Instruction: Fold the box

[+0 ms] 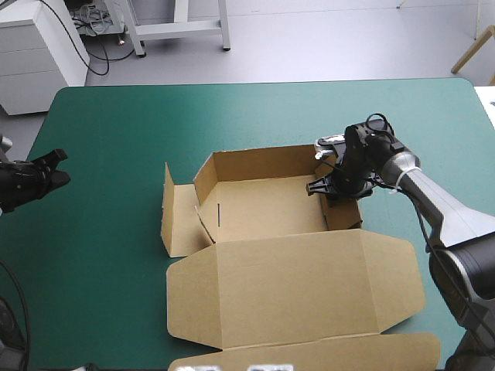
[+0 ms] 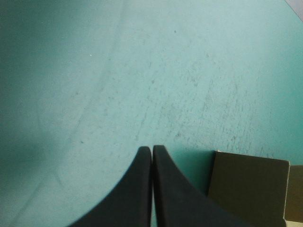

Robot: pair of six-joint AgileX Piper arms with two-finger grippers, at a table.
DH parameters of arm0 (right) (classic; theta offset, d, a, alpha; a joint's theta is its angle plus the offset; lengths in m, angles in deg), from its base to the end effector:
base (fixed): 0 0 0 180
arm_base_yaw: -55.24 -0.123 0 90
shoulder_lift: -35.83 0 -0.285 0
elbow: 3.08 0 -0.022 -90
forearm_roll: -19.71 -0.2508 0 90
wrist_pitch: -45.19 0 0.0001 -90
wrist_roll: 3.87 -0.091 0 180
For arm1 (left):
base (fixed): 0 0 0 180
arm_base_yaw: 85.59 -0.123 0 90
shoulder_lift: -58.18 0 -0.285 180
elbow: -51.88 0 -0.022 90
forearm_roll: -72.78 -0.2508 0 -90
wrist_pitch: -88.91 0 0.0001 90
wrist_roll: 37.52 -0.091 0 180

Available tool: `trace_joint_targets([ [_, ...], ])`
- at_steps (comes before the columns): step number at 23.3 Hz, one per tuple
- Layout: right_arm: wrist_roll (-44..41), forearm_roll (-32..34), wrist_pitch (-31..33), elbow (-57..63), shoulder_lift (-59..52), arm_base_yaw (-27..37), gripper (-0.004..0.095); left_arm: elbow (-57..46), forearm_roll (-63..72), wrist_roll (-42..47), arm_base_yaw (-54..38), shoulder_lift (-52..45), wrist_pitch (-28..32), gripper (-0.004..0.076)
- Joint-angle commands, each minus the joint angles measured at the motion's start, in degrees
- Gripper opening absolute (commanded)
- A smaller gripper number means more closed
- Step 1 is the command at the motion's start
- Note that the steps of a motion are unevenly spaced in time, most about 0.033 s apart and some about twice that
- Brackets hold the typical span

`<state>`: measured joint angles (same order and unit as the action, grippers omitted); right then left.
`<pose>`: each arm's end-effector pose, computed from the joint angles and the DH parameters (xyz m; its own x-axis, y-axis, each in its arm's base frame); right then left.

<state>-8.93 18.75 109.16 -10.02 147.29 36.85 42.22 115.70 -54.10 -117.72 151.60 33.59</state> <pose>0.3513 0.1182 0.2575 -0.9560 -0.2172 -0.1973 -0.2280 0.9731 0.0337 0.2847 0.1186 0.3070 -0.6775 -0.6173 -0.3999 -0.3408 0.7453 -0.5730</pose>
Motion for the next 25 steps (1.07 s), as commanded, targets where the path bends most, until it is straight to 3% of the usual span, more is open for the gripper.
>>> trace_joint_targets([
  [1, 0.1, 0.5, 0.6, -1.5, -3.1, 0.3, -0.0021, 1.4, 3.2, 0.2, 0.0, -2.4, -0.2, -0.0010],
  [10, 1.5, 2.8, 1.7, -7.7, -10.1, 0.3, -0.0014, 1.4, 2.7, -1.9, 0.0, -2.4, -0.4, -0.0010],
  [14, 3.8, 3.2, 5.0, -15.9, -16.5, 0.3, -0.0014, 1.4, 2.8, -2.7, 0.0, -2.4, -0.9, -0.0010],
  [19, 5.1, 2.9, 3.6, -22.0, -25.2, 0.3, -0.0014, 1.4, 3.1, -4.8, 0.0, -2.4, -1.9, 0.0022],
  [21, 5.4, 2.4, 3.1, -22.2, -27.0, 0.3, -0.0014, 1.4, 3.0, -7.2, 0.0, -2.4, -3.8, 0.0151],
  [23, 6.3, 2.0, 3.1, -22.2, -27.3, 0.3, -0.0014, 1.4, 3.4, -8.2, 0.1, -2.4, -4.3, 0.0421],
  [25, 6.3, 1.0, 2.2, -22.2, -26.6, 0.3, -0.0014, 1.4, 3.3, -5.0, 0.1, -2.4, -6.0, 0.0634],
])
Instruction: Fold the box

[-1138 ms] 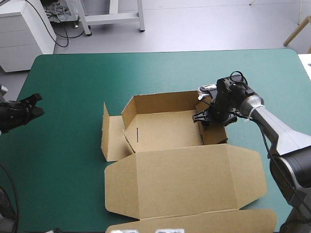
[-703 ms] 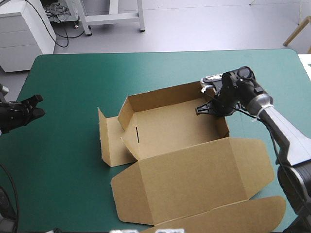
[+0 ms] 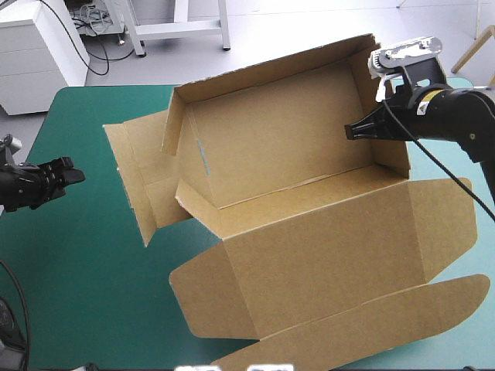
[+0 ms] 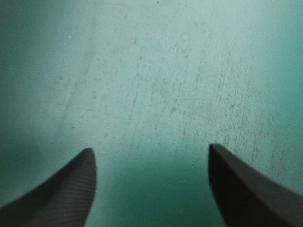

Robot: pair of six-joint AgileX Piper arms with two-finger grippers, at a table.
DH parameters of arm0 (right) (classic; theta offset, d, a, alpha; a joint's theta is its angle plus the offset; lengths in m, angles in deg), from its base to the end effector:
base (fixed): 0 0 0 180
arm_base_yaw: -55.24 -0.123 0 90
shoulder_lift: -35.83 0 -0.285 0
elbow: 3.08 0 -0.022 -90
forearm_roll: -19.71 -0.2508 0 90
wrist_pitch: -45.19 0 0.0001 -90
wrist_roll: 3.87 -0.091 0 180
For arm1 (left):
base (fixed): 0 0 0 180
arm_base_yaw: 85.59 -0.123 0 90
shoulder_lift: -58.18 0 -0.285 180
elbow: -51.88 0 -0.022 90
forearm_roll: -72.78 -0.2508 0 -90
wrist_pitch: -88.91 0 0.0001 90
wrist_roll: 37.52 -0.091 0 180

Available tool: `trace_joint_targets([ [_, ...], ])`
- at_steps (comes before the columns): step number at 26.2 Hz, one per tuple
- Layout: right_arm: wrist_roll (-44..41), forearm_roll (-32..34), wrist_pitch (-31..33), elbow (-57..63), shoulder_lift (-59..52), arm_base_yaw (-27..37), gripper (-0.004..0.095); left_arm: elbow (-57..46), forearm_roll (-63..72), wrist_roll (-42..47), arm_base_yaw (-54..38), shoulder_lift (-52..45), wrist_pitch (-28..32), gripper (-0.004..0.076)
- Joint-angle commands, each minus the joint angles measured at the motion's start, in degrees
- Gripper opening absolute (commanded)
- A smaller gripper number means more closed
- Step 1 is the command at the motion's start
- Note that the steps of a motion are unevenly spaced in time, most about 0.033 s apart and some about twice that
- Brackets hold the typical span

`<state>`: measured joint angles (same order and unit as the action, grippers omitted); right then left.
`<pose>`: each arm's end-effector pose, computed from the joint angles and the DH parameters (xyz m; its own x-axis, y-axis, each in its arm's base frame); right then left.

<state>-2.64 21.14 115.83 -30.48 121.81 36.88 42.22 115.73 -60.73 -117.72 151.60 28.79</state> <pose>0.2408 0.0777 0.4992 -0.5909 -0.2274 -0.7740 -0.3153 0.9482 -0.0379 0.2804 0.1125 0.3056 -0.7605 -0.5054 -0.4077 -0.2395 0.8019 -0.5473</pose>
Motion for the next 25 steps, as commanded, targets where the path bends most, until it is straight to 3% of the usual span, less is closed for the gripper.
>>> trace_joint_targets([
  [1, 0.1, -1.8, -4.9, -1.7, -0.8, 0.3, -0.0014, 1.4, 3.1, 1.5, 0.1, -2.4, -2.0, 0.0651],
  [6, 3.1, -11.7, -6.1, -1.7, 2.1, 0.3, -0.0014, 0.9, 9.9, -11.0, 0.6, -2.5, -12.2, 0.0650],
  [10, 3.0, -14.8, -7.6, -1.7, 4.9, 0.3, -0.0014, 0.9, 18.6, -16.4, 3.2, -2.5, -14.4, 0.0646],
  [13, 1.0, -14.6, -10.3, -1.7, 7.3, 0.3, -0.0014, 0.9, 25.5, -20.7, 7.5, -2.5, -14.4, 0.0635],
  [20, 0.2, -13.0, -14.5, -1.7, 10.2, 0.3, -0.0014, 0.9, 27.3, -22.8, 13.5, -3.6, -14.4, 0.0635],
  [25, -2.8, -7.5, -15.6, -1.7, 11.8, 0.3, -0.0014, 0.9, 31.2, -25.5, 14.6, -6.6, -14.4, 0.0635],
])
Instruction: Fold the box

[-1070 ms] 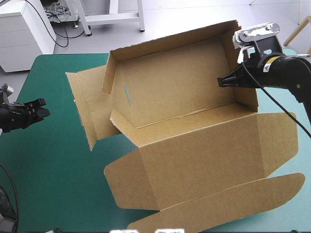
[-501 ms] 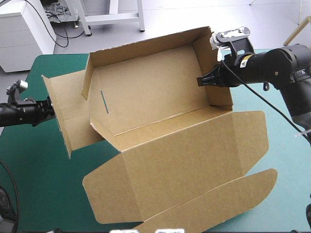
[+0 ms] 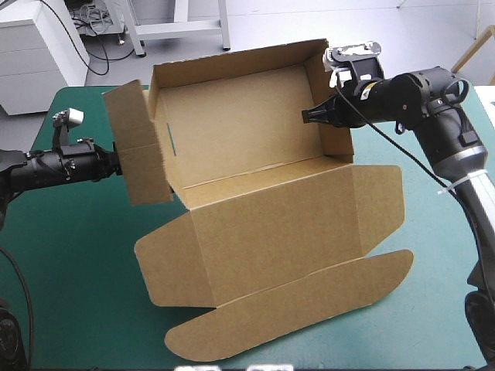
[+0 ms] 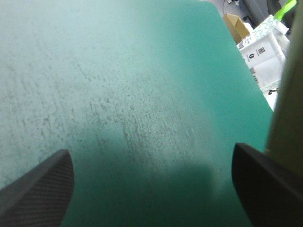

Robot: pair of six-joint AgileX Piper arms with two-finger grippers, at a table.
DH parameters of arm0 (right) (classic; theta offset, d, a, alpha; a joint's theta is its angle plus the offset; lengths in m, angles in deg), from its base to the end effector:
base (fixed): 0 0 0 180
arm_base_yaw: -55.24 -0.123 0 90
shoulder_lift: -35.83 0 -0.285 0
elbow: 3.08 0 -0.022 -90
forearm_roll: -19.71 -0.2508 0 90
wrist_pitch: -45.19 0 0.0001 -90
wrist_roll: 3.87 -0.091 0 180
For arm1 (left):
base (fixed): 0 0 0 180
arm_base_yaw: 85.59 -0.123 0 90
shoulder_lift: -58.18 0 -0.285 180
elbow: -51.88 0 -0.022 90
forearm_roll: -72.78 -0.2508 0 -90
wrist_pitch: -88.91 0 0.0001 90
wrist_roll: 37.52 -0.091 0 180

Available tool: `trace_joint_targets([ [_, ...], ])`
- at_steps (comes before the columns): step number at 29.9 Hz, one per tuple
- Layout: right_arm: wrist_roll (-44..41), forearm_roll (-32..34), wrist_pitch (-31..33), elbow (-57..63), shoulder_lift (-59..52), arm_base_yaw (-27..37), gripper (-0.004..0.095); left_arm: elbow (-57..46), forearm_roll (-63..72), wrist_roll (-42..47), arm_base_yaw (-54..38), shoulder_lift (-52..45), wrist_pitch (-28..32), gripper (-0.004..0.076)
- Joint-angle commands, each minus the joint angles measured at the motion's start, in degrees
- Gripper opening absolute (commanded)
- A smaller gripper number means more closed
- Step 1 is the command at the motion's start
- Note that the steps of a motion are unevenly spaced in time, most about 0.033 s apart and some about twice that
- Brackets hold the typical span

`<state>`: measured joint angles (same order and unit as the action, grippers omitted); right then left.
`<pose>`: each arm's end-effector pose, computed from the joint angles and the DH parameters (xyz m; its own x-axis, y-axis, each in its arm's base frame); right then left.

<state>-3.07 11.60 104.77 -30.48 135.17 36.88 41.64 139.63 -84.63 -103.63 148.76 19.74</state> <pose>0.3246 0.1194 0.4432 -0.6481 -0.1544 -0.7457 -0.3624 0.9238 0.1237 0.2893 0.0119 0.3436 -0.7516 -0.1759 -0.6357 0.3891 0.6601 -0.6426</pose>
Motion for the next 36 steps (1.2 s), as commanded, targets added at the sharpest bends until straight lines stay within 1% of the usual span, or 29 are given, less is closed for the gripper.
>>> trace_joint_targets([
  [1, -2.8, 3.2, -4.6, -1.7, -1.3, 0.3, -0.0014, 1.4, 8.3, -2.1, 0.5, -4.4, -5.4, 0.0635],
  [7, -3.9, 6.1, -5.0, -1.7, -0.9, 0.3, -0.0014, 1.4, 10.0, -2.6, 0.6, -8.0, -5.4, 0.0635],
  [12, -4.3, 6.2, -5.3, -1.7, -0.9, 0.3, -0.0014, 1.4, 13.0, -2.6, 2.8, -9.3, -5.4, 0.0635],
  [18, -4.3, 6.2, -5.3, -1.7, -0.9, 0.3, -0.0014, 1.6, 13.8, -2.8, 7.9, -9.3, -5.4, 0.0635],
  [24, -4.3, 6.2, -5.3, -1.7, -0.9, 0.3, -0.0014, 1.6, 21.4, -3.1, 11.1, -9.3, -4.9, 0.0635],
  [29, -4.3, 6.0, -5.0, -1.7, -0.9, 0.3, -0.0013, 1.6, 20.1, -2.6, 12.4, -9.3, -5.0, 0.0635],
  [31, -4.6, 6.0, -4.9, -1.7, -0.9, 0.2, -0.0013, 1.7, 18.9, -2.6, 13.5, -9.3, -3.8, 0.0635],
  [32, -5.0, 6.0, -4.9, -1.7, -0.9, 0.2, -0.0013, 1.8, 18.1, -2.1, 14.3, -9.3, -2.1, 0.0635],
  [34, -5.4, 6.3, -4.6, -1.7, -0.9, -0.4, -0.0012, 2.6, 13.8, 0.8, 16.3, -9.4, 2.4, 0.0635],
  [36, -6.0, 7.6, -4.5, -1.7, -0.9, -1.7, -0.0011, 4.6, 4.6, 6.9, 19.6, -9.4, 9.0, 0.0635],
])
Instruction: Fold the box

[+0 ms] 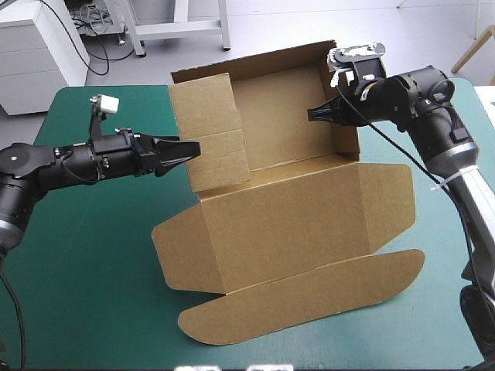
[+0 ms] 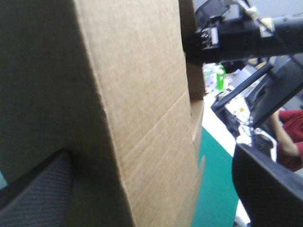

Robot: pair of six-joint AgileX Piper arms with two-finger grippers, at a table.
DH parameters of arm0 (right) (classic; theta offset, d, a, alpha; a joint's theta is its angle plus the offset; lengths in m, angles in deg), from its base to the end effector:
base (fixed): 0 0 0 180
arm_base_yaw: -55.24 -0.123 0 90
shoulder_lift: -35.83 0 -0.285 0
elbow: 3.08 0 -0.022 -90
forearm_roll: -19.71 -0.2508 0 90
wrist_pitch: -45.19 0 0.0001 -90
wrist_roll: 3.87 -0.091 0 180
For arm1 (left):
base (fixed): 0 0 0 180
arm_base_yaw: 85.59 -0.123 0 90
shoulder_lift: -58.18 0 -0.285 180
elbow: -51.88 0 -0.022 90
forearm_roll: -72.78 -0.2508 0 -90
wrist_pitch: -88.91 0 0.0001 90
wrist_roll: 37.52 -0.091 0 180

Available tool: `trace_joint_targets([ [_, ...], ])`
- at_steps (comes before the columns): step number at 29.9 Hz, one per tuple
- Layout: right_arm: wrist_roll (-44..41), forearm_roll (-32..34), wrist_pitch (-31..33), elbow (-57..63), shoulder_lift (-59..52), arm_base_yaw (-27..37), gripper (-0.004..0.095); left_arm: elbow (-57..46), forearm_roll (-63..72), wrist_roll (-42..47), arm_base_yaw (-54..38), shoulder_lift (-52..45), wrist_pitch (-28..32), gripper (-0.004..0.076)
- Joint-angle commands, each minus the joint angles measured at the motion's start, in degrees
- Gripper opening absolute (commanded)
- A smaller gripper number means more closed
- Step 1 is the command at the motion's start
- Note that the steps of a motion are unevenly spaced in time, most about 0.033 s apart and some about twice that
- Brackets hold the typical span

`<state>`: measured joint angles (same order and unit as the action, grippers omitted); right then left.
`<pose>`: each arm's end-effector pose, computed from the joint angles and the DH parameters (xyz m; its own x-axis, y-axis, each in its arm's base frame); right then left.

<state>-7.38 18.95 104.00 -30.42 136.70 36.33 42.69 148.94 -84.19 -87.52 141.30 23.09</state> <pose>0.3357 0.1161 0.4337 -0.6583 -0.1535 -0.7370 -0.2879 0.9559 0.0579 0.2563 -0.0721 0.3965 -0.6530 -0.1210 -0.7477 0.6234 0.4747 -0.6213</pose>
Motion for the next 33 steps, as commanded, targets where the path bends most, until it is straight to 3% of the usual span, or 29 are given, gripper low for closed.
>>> trace_joint_targets([
  [1, -2.3, 1.2, -3.7, -1.8, -2.5, -2.2, -0.0011, 4.6, -8.9, 9.4, 5.5, -1.9, 8.1, 0.0635],
  [9, -9.4, 11.0, -3.8, -1.8, -2.5, -8.9, -0.0008, 8.7, -46.2, 42.3, 20.6, -1.9, 25.1, 0.0635],
  [14, -10.2, 12.7, -3.7, -1.8, -2.5, -11.6, -0.0008, 8.7, -61.4, 57.5, 24.2, -1.6, 28.8, 0.0629],
  [23, -12.2, 16.8, -3.7, -1.8, -2.5, -15.3, -0.0006, 8.7, -66.7, 66.1, 24.3, -0.8, 30.7, 0.0564],
  [26, -12.3, 16.8, -3.5, -1.8, -2.5, -15.3, -0.0005, 8.7, -66.9, 66.5, 24.3, -0.8, 30.7, 0.0452],
  [28, -12.6, 16.8, -3.1, -1.8, -2.5, -15.3, -0.0005, 8.7, -66.9, 66.5, 24.3, -0.8, 31.2, 0.0269],
  [30, -12.6, 16.8, -2.9, -1.8, -2.5, -15.3, -0.0006, 8.7, -66.9, 66.4, 24.3, -0.8, 31.9, 0.0031],
  [33, -12.6, 16.8, -2.4, -1.8, -2.5, -15.3, -0.0006, 8.7, -67.4, 66.1, 24.3, -0.8, 32.4, -0.0010],
])
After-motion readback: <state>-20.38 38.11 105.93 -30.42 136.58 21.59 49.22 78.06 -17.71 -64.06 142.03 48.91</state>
